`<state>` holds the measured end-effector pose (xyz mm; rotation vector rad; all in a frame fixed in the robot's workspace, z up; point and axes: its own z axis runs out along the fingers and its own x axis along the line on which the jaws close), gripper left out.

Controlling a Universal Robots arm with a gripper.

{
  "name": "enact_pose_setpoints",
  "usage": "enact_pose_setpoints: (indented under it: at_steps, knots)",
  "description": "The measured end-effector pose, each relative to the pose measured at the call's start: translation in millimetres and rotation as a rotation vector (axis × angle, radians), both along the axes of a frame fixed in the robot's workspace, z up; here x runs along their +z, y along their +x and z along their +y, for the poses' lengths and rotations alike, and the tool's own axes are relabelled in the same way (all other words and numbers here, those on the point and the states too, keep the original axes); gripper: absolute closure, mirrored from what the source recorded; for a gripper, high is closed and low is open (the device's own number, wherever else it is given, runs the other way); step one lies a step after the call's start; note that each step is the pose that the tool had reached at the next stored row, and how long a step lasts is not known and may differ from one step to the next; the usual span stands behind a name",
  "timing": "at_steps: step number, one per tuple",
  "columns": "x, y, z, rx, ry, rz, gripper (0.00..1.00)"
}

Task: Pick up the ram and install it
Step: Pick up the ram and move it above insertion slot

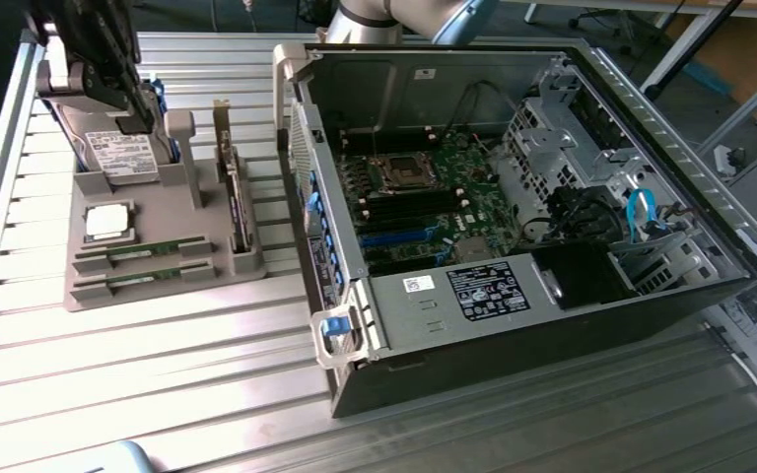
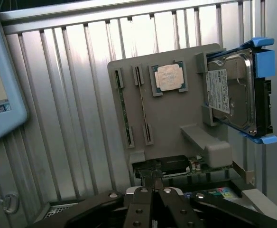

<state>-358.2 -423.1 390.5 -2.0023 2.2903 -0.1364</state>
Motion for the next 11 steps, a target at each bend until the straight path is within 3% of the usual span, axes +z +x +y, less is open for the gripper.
enact_pose_setpoints:
  at_steps: [2,4,5,8,11]
  knots:
    - [-0.2,0.0,0.1,0.0,0.0,0.021,0.9]
    - [-0.3,0.1,0.0,0.0,0.0,0.0478,0.9]
    - [-0.5,0.2,0.1,0.0,0.0,0.0581,0.9]
    - [-0.7,0.3,0.1,0.0,0.0,0.1033,0.9]
    - [-0.9,0.4,0.1,0.0,0.0001,0.1351,0.9]
